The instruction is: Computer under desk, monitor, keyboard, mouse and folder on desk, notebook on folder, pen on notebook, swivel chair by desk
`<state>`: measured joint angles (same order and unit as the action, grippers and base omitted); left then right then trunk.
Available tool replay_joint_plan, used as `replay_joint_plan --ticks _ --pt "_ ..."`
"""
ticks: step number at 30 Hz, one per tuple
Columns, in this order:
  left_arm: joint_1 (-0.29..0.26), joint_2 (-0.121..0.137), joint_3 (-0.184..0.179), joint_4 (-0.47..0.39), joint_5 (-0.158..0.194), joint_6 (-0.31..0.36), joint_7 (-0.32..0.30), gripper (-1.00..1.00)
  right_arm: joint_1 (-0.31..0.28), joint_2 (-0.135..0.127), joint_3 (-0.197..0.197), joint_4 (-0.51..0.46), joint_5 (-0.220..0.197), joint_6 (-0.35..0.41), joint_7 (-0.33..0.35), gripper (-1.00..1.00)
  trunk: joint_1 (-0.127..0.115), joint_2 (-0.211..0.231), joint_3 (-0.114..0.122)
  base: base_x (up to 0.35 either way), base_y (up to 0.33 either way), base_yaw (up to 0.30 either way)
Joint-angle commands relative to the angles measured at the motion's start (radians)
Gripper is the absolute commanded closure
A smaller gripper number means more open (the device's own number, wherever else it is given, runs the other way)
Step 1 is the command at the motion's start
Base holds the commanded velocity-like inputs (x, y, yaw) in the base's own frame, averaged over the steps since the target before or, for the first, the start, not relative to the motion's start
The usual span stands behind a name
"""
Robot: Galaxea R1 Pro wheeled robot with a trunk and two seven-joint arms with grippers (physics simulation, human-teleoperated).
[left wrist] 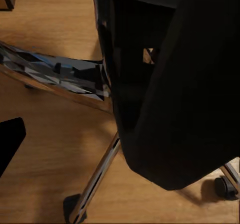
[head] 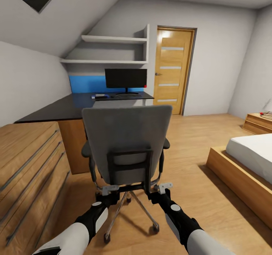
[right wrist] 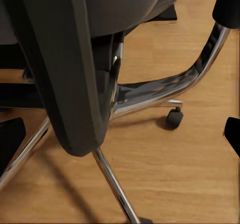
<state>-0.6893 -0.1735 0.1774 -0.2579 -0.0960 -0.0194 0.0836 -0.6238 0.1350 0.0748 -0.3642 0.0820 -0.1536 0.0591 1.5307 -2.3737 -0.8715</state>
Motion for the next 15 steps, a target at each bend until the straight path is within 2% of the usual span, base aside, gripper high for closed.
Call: replay_joint_plan --ticks 1,15 --pt "-0.001 -0.001 0.007 0.0 -0.01 -0.002 0.002 -1.0 -0.001 0.0 -0.001 0.001 0.009 -0.003 0.001 -1.0 0.0 0.0 -0.001 0.292 -0.181 0.0" --pt "-0.001 -0.001 0.007 0.0 -0.008 -0.001 0.004 -1.0 -0.001 0.0 -0.001 0.001 0.01 -0.004 0.0 -1.0 0.0 0.0 -0.001 0.293 -0.181 0.0"
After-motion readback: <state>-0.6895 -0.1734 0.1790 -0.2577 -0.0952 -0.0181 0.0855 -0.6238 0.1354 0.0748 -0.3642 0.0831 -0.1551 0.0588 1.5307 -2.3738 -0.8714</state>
